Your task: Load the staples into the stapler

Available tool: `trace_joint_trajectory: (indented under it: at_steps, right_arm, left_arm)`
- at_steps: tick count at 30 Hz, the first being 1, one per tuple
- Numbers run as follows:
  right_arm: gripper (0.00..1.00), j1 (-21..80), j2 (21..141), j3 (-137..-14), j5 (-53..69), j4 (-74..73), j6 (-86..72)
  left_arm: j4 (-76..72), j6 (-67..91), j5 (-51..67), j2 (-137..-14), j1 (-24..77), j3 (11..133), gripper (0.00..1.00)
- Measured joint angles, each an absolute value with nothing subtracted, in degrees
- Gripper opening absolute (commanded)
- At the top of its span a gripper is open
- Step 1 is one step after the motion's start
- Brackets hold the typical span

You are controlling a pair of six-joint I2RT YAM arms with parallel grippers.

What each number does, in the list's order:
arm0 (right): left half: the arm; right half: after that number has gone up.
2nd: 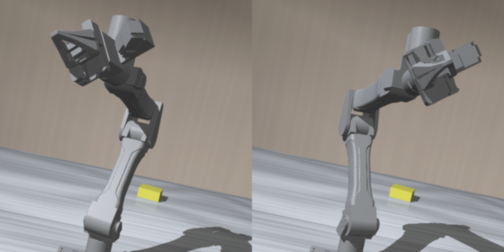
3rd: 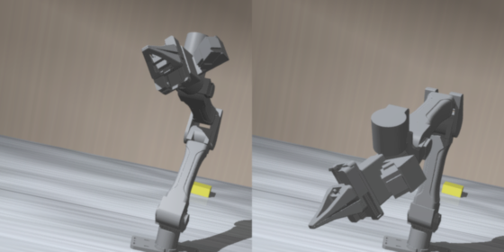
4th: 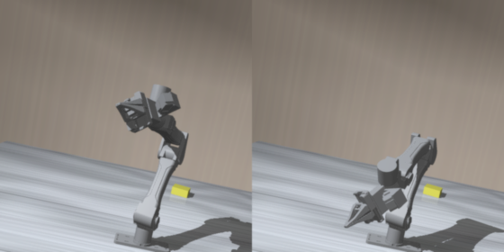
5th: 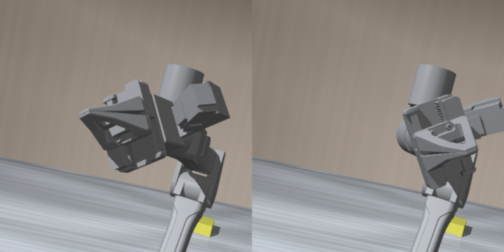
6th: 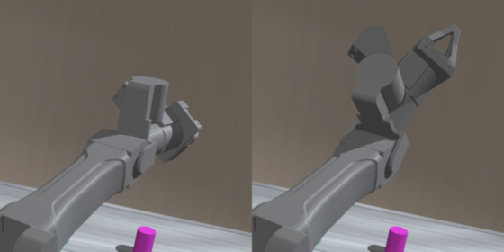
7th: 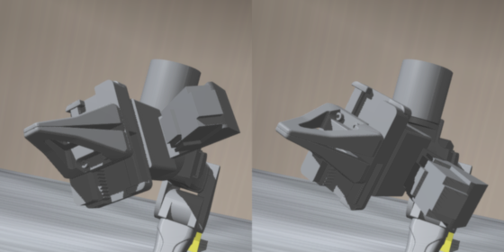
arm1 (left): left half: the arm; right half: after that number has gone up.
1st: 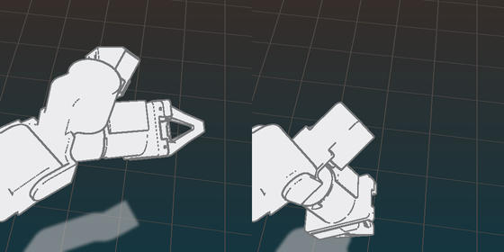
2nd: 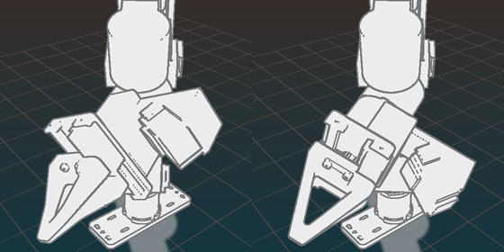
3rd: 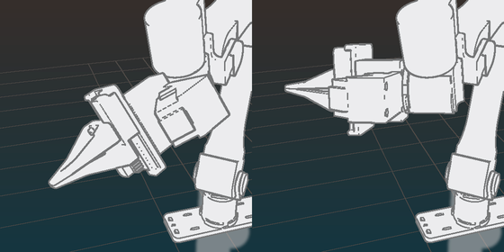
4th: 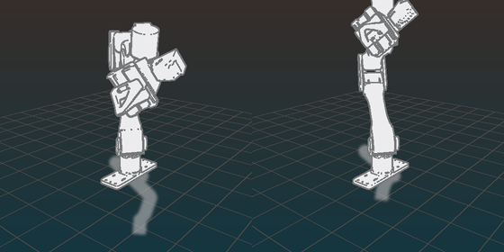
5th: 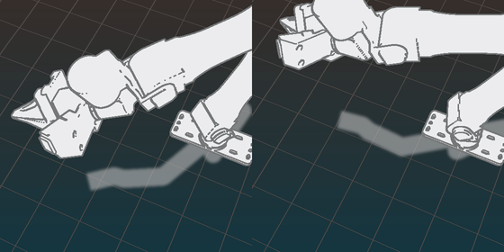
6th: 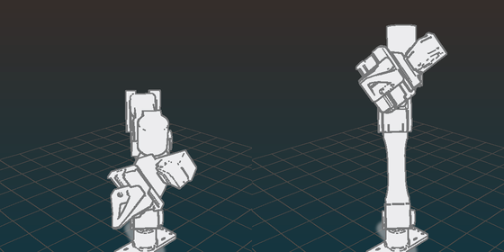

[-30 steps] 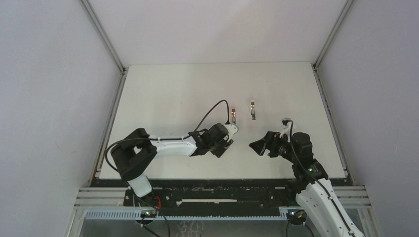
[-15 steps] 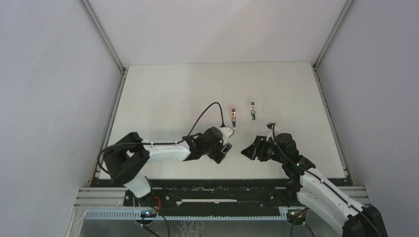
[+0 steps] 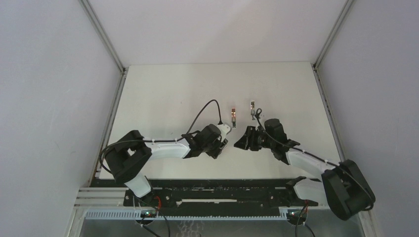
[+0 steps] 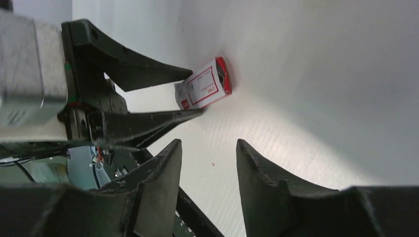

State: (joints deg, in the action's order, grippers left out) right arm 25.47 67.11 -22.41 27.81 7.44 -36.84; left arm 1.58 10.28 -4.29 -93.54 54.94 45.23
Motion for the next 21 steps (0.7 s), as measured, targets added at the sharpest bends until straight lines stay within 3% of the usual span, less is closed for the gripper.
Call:
trace_joint_trajectory:
  at_steps: [8, 21]
  right_arm:
    - [0.4, 25.5, 82.2, -29.8, 33.4, 12.5, -35.9]
    - [0.36, 25.4, 96.2, -37.2, 38.0, 16.9, -35.8]
  left_arm:
    - [0.8, 9.1, -4.1, -94.5, 54.9, 45.9, 0.47]
    - [0.5, 7.9, -3.6, -95.4, 54.9, 46.7, 0.46]
